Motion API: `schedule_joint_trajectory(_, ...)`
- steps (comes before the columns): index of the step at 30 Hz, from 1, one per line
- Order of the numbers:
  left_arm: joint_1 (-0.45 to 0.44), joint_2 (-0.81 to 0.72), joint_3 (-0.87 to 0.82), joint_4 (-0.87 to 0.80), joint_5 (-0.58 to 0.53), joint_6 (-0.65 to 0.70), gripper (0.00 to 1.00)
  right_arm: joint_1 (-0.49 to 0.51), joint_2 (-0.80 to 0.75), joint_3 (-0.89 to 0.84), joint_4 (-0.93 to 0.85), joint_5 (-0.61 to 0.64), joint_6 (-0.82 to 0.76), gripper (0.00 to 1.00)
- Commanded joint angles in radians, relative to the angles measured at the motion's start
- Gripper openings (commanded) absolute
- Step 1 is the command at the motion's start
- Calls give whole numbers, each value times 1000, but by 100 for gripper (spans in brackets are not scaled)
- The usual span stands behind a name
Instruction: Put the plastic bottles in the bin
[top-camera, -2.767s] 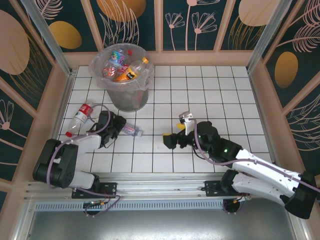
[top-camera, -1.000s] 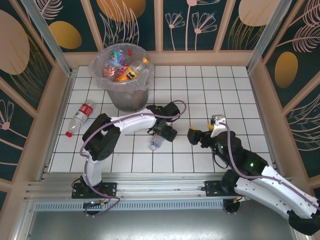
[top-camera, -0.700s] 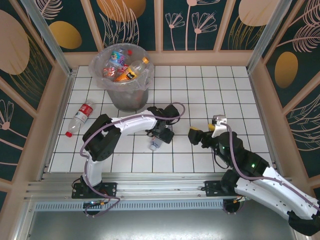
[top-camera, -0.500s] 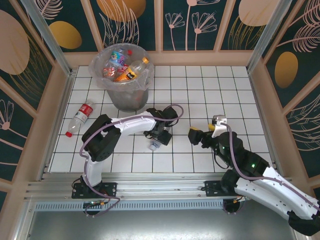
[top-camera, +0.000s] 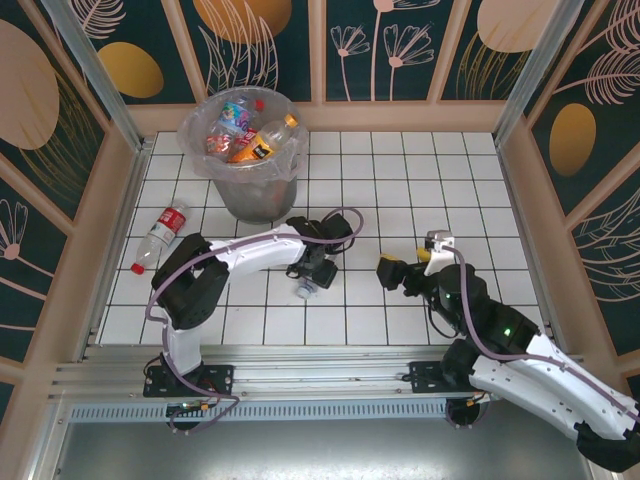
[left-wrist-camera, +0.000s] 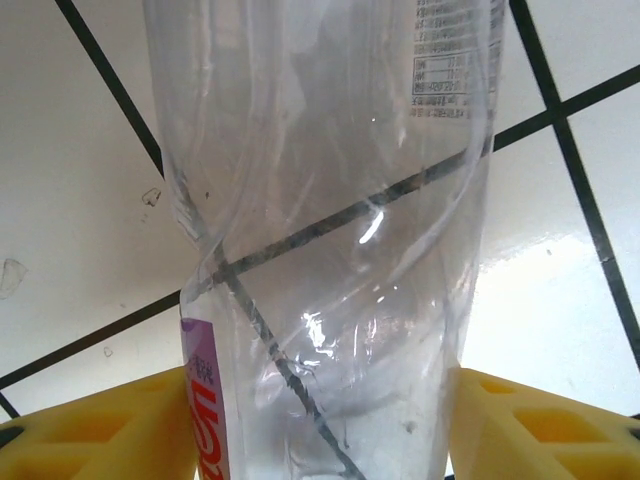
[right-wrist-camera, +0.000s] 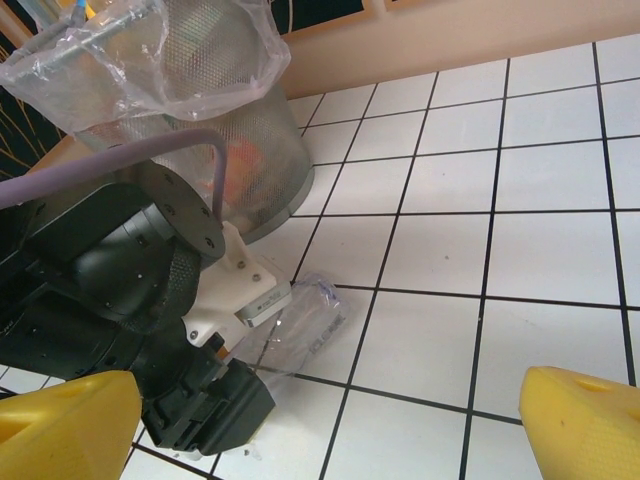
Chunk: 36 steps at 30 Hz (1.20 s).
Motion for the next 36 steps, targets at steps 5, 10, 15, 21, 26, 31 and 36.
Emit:
schedule_joint_trajectory(5, -8, -82, 97, 15, -2, -3, 61, -6, -26, -10, 19, 3, 11, 98)
schedule_joint_trajectory(10, -7, -108, 205, 24, 4, -40, 56, -6, -71, -17, 66, -66, -19, 98)
schedule_joint_trajectory(15, -5, -130, 350, 20, 17, -46, 58, -6, -105, 9, 79, -83, -37, 98)
schedule_joint_trajectory(21, 22, -91, 674, -121, -36, -14, 57, -7, -99, 12, 91, -78, -39, 98)
schedule_joint_trajectory(26, 106, -100, 794, -149, -77, 30, 57, -7, -81, 14, 102, -84, -40, 98)
schedule_joint_trajectory(31, 212, -143, 787, -136, -195, 49, 57, -7, -57, 24, 99, -84, -44, 99)
schedule_joint_trajectory(36, 333, -164, 769, -123, -252, 35, 57, -7, -43, 20, 106, -93, -42, 99)
